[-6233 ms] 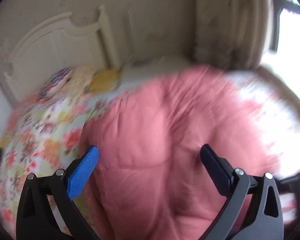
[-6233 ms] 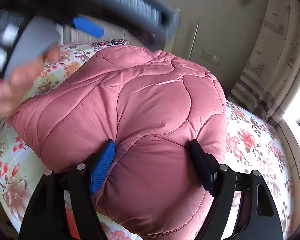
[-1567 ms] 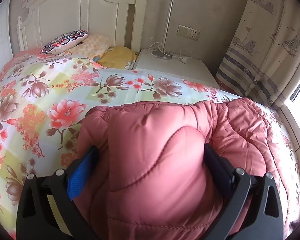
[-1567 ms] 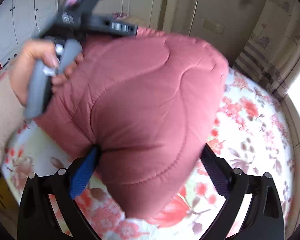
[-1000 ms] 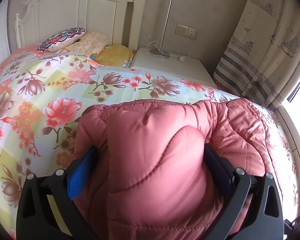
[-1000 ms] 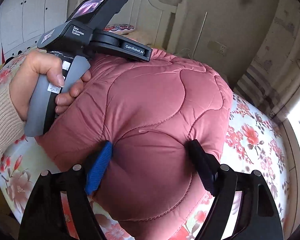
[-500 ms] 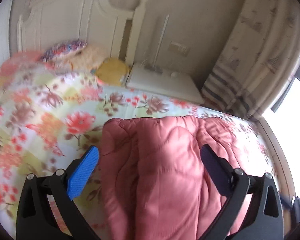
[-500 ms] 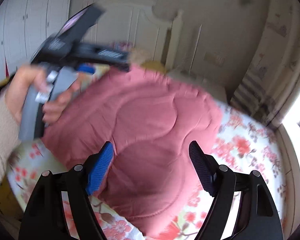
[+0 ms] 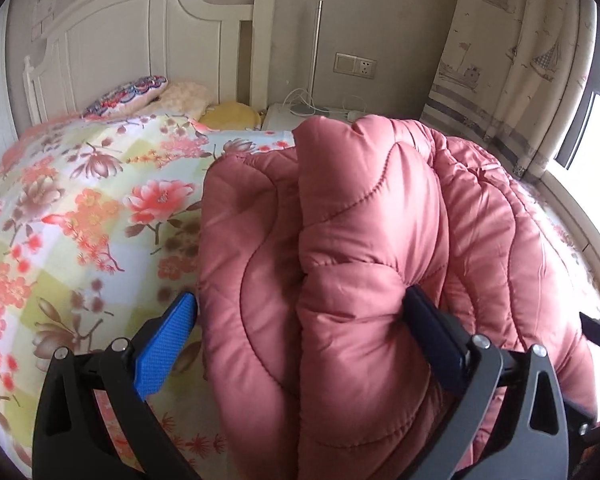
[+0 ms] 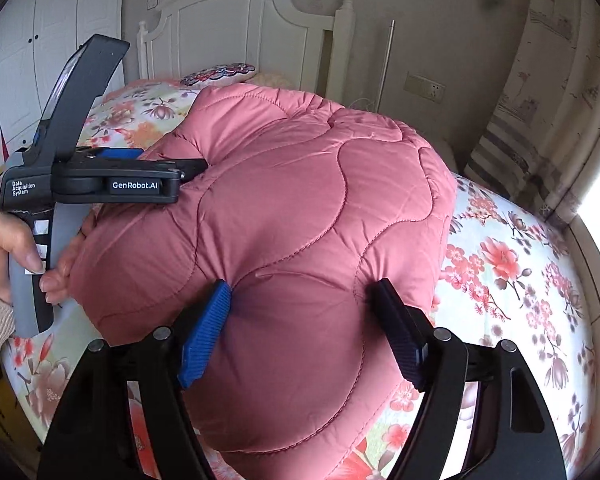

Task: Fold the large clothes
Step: 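Lift and roll the jacket bundle over with both grippers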

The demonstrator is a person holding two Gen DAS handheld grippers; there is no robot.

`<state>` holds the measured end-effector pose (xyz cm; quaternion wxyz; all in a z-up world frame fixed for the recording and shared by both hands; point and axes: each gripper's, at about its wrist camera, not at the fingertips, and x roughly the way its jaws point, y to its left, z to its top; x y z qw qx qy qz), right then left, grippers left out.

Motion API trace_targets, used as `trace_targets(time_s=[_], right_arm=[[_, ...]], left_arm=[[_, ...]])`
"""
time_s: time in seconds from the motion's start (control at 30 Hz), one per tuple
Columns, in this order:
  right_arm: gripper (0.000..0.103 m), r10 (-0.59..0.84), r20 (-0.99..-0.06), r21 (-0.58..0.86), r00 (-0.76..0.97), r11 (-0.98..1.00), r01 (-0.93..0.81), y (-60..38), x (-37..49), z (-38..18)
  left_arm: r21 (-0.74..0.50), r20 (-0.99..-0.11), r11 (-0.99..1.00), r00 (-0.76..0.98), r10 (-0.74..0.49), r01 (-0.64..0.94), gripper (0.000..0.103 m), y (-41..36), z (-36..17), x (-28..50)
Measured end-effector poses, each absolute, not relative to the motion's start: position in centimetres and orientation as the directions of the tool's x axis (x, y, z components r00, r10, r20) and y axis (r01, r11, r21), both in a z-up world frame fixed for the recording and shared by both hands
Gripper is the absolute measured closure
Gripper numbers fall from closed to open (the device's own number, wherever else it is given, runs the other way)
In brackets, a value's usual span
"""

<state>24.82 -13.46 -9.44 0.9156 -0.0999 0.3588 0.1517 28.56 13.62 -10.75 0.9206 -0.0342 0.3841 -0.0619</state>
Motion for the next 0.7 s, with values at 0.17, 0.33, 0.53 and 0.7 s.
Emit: trace_targets(time_s=[0.17,0.33,0.53,0.7], right_arm=[[0.027,0.22,-0.688,-0.054,0.691,0.935,-0.351,-13.6,24.6,-8.8],[0.008,0.344,-0.609,0.18,0.715,0.937,-0.298,-19.0,23.9,-4.7],[0.006,0.41,-0.609,0.373,0.679,0.904,-0.21,-23.1,25.0,-6.1],[0.004,0.562,-0.619,0.56,0.549,0.806,-0.194,-22.4,27.1,-10.2]], left_arm=[[-0.287,-0.714,0.953,0.642,-0.278,0.093,0.002,16.2,-9.5,28.5],[-0.562,-0.634,0.826,0.624,-0.457,0.033,0.002,21.5,-8.0,27.3],[-0.582,-0.668,0.809,0.519,-0.534,0.083,0.002,19.8,-10.1,27.4],[-0.664,-0.637,0.741,0.441,-0.633,0.105,0.002,18.5,-13.0,28.4]])
